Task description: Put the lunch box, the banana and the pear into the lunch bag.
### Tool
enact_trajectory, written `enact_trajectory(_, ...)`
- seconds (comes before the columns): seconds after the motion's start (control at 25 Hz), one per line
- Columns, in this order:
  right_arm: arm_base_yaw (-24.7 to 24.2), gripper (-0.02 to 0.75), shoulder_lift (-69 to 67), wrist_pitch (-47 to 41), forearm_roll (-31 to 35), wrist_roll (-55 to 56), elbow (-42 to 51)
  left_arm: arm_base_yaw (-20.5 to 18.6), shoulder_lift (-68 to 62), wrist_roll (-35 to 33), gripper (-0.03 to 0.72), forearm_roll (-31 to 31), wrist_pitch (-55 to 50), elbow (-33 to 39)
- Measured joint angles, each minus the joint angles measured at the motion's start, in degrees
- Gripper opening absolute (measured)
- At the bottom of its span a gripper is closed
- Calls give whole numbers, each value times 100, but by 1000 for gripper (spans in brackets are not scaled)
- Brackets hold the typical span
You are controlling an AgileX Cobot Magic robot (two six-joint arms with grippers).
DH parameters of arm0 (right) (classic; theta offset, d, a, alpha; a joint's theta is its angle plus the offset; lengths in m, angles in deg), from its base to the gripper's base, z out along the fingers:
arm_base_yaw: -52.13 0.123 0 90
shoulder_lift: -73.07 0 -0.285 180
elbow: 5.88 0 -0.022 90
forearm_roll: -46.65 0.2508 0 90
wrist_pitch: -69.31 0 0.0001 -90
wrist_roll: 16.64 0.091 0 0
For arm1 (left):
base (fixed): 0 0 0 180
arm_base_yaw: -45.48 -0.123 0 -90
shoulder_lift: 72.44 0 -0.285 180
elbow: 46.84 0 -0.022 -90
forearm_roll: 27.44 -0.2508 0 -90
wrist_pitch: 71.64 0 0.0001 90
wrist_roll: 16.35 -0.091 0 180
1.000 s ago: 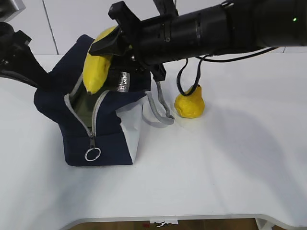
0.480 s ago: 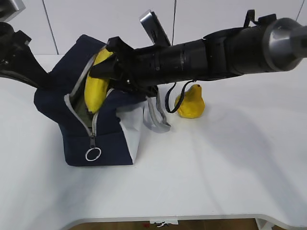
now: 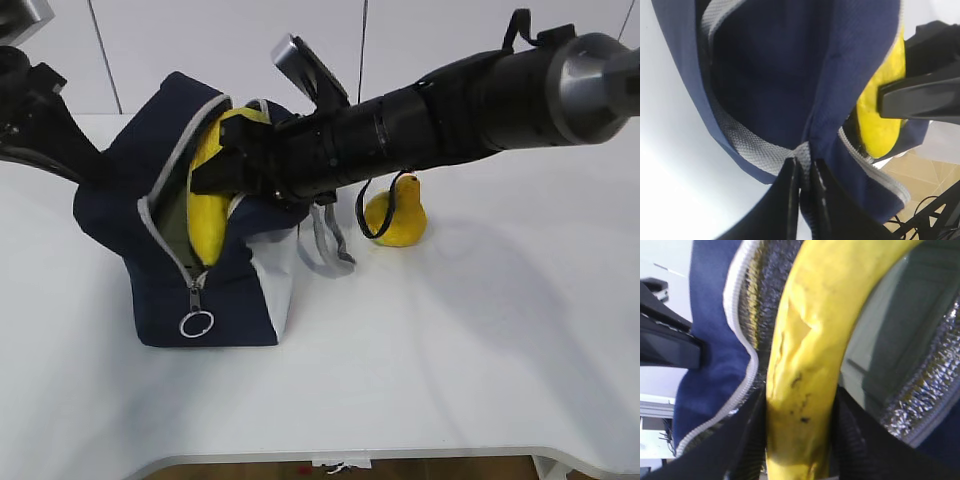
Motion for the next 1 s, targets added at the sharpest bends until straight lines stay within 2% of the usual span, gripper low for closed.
enact_trajectory(0.36, 0, 438, 0, 23, -168, -22, -410, 0, 0, 0, 12, 0, 0, 0)
enact_trajectory(0.64, -13, 456, 12, -46, -602, 29, -467, 0, 0, 0, 12, 0, 0, 0)
enact_trajectory(0.8, -35, 456, 68, -131, -1642, 639, -715, 0, 0, 0, 11, 0, 0, 0)
enact_trajectory(1.0, -44, 446, 151, -651, -3368, 1746, -1470, 0, 0, 0, 12, 0, 0, 0)
